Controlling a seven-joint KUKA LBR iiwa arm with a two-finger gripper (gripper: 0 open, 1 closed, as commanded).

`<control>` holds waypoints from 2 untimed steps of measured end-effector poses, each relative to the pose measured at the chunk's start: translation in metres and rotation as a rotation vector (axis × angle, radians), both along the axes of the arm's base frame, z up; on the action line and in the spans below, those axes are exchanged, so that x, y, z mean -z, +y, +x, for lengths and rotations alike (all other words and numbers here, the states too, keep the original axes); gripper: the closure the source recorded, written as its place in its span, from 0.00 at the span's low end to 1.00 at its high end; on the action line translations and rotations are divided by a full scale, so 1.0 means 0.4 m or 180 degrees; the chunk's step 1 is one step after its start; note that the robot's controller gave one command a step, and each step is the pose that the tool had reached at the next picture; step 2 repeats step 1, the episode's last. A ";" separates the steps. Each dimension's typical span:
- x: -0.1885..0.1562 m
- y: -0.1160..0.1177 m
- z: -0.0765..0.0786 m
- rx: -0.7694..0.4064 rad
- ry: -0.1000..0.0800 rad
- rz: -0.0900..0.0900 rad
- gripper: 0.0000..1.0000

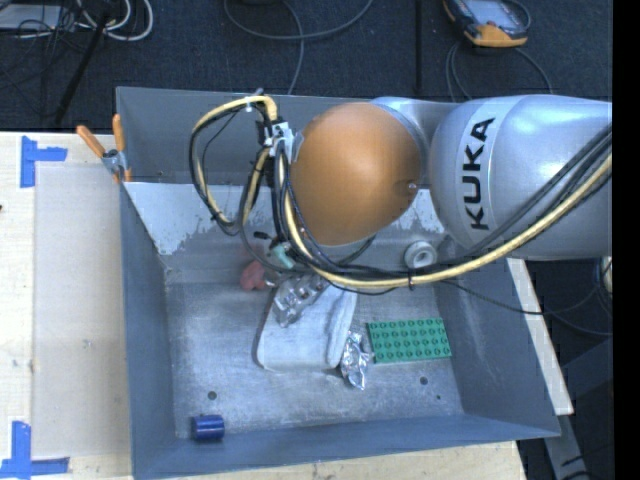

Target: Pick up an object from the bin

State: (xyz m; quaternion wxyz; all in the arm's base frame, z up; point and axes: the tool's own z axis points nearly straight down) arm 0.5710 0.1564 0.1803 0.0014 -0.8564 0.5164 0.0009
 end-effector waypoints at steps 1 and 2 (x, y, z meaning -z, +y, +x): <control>-0.274 0.056 -0.012 -0.0200 -0.0021 0.0006 1.00; -0.274 0.056 -0.012 -0.0200 -0.0021 0.0006 1.00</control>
Offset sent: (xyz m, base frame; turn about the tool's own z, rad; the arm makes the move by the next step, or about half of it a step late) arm -0.0053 0.0197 0.1055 -0.0649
